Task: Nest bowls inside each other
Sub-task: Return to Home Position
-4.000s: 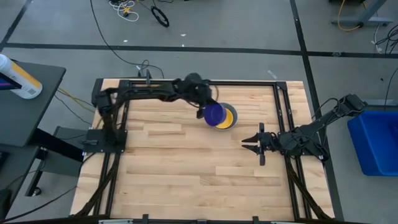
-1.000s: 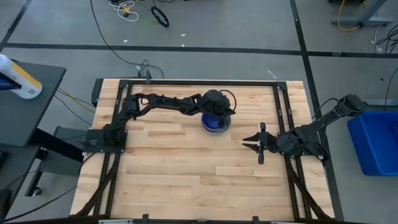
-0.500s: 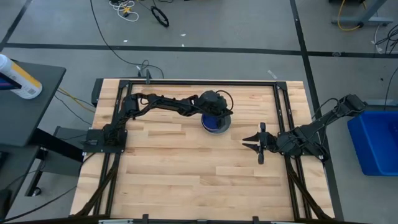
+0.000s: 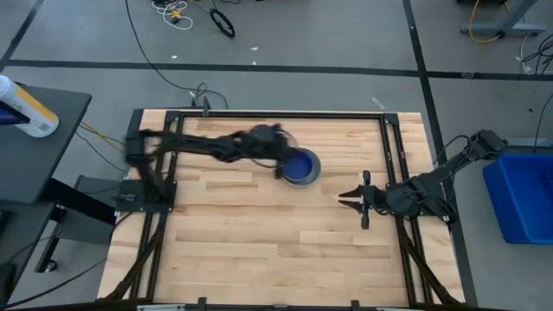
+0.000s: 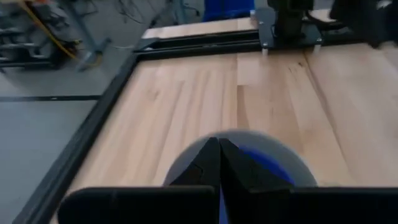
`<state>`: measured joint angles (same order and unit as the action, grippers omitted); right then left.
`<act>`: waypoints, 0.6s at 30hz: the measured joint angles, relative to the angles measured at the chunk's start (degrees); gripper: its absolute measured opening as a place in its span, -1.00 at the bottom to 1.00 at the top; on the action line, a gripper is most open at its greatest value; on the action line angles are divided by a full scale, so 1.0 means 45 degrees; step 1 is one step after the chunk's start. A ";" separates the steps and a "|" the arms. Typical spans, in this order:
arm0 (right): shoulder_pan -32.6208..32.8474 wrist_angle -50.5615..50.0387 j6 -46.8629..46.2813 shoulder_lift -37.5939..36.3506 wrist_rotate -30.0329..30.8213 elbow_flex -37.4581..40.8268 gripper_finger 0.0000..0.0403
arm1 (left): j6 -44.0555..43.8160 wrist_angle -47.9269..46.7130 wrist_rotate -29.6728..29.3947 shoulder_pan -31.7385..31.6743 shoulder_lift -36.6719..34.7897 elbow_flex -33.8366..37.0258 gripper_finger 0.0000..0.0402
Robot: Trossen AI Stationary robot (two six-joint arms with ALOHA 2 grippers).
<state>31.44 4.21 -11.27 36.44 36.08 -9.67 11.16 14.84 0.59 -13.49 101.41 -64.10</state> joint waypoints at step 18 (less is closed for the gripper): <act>0.0549 -0.0068 -0.0431 -0.1539 0.0260 0.0000 -0.58 | -0.4064 -0.4100 -0.1481 0.3164 -1.9556 1.2275 -1.00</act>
<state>33.91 3.90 -13.21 29.52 37.26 -9.67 -7.13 -3.61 -6.08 0.74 13.41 -8.86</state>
